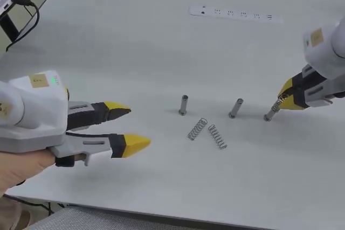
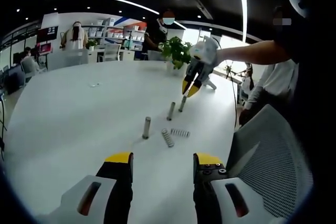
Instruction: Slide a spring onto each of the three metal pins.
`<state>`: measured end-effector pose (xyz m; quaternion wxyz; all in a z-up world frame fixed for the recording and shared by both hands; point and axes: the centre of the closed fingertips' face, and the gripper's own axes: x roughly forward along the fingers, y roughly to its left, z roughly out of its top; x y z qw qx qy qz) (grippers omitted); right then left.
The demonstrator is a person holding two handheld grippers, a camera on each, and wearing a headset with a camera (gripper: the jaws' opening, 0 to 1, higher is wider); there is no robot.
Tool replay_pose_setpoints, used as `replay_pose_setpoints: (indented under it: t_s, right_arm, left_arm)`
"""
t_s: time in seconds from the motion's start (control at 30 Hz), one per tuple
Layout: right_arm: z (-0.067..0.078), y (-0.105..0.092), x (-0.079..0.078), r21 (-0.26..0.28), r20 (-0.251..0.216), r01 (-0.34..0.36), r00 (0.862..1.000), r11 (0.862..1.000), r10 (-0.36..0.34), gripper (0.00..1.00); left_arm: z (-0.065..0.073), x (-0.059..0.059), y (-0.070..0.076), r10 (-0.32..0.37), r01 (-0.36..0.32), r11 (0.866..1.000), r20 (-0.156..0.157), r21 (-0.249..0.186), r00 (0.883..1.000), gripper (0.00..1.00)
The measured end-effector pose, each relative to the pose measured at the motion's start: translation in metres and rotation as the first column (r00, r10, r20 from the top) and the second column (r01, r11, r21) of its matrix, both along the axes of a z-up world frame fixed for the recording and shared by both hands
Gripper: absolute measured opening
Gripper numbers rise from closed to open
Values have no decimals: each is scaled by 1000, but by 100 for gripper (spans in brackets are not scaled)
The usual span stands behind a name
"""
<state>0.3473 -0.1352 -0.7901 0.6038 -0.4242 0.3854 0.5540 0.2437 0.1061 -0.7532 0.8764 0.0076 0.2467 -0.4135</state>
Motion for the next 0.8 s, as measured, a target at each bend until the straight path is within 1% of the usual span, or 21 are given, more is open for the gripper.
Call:
replay_pose_setpoints:
  t_s: [0.1, 0.13, 0.2, 0.5, 0.8]
  right_arm:
    - [-1, 0, 0, 3, 1, 2, 1000, 1000, -2, 8]
    - [-2, 0, -2, 3, -9, 8, 1000, 1000, -8, 8]
    - [-3, 0, -2, 4, -6, 6, 1000, 1000, -6, 8]
    - [-11, -3, -7, 6, -20, 18, 1000, 1000, -18, 8]
    - [-16, -3, -8, 17, -31, 40, 999, 999, -39, 8]
  left_arm:
    - [-1, 0, 0, 0, 0, 1000, -1, 1, 1000, 39]
    - [-1, 0, 0, 0, 0, 1000, -1, 1, 1000, 39]
    - [-1, 0, 0, 0, 0, 1000, -1, 0, 1000, 39]
    - [-2, -2, 1, 2, -2, 1000, -4, 2, 1000, 40]
    - [-1, -1, 1, 0, 0, 1000, -3, 3, 1000, 40]
